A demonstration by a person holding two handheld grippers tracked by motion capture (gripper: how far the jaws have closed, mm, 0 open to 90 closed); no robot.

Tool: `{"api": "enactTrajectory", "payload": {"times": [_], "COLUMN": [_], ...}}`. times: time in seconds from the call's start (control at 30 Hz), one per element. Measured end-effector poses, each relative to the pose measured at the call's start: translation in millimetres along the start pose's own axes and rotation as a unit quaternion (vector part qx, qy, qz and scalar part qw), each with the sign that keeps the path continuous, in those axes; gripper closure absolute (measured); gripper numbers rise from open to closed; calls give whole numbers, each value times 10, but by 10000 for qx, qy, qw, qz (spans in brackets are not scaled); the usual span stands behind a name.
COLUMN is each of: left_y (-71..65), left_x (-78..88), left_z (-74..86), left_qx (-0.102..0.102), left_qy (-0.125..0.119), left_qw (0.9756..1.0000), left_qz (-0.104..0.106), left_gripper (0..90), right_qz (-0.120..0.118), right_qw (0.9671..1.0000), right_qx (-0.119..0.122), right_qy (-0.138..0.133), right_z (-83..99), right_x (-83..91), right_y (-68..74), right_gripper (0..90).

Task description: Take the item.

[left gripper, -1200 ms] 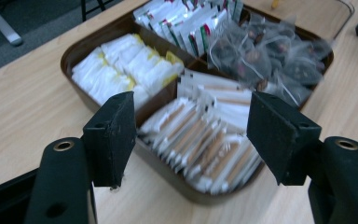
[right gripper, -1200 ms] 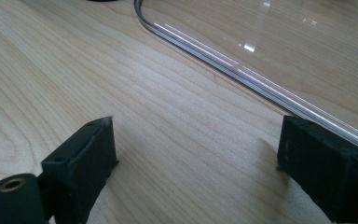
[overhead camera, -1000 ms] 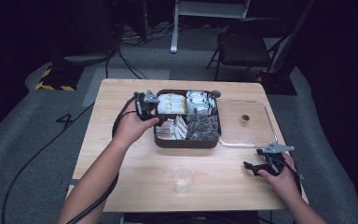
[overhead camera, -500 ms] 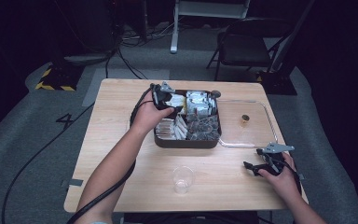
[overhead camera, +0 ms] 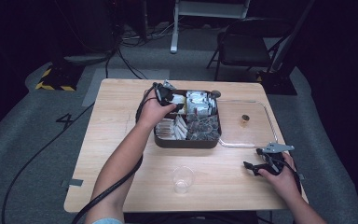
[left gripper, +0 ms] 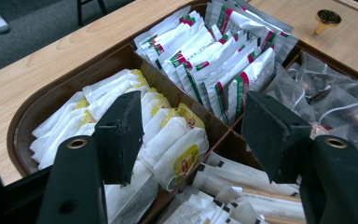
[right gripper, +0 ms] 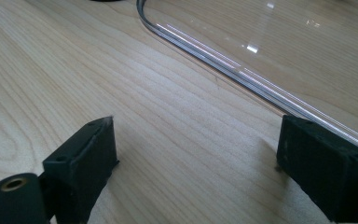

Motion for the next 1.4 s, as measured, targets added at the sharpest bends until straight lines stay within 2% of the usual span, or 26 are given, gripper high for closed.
{"api": "enactTrajectory", "payload": {"times": [0.13, 0.4, 0.57, 0.73, 1.0, 1.17, 1.4], "left_y": [46, 155, 209, 243, 260, 251, 230], "left_x": [-64, -217, -296, -336, -376, -391, -393], "left_z": [9, 66, 139, 188, 246, 258, 257], "left_qx": [186, 326, 436, 560, 526, 502, 424], "left_qy": [94, 251, 426, 494, 726, 840, 917], "left_qw": [9997, 9988, 9977, 9967, 9955, 9945, 9937], "left_qz": [105, 280, 311, 329, 307, 378, 483], "left_gripper": [444, 544, 606, 639, 711, 760, 892], "right_qz": [-4, -23, -40, -50, -53, -53, -54], "right_qw": [10000, 10000, 10000, 10000, 10000, 10000, 10000], "right_qx": [12, 25, 46, 58, 60, 58, 59], "right_qy": [-2, -9, -23, -28, -30, -29, -30], "right_z": [0, -1, -1, -1, -1, -1, -1], "right_x": [-1, -1, 0, 0, 0, 0, 0], "right_y": [-2, -2, -1, -2, -2, -2, -2], "right_gripper": [120, 124, 132, 134, 134, 134, 135]}}
Point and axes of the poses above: each handheld gripper's, and its own axes: x roughly backward along the jaws, z roughly out of its underside, y roughly to its left, the point moved 3 cm from there along -x, roughly forward along the jaws, and after that the axes turned 4 degrees about x, right-handed, at the moved point
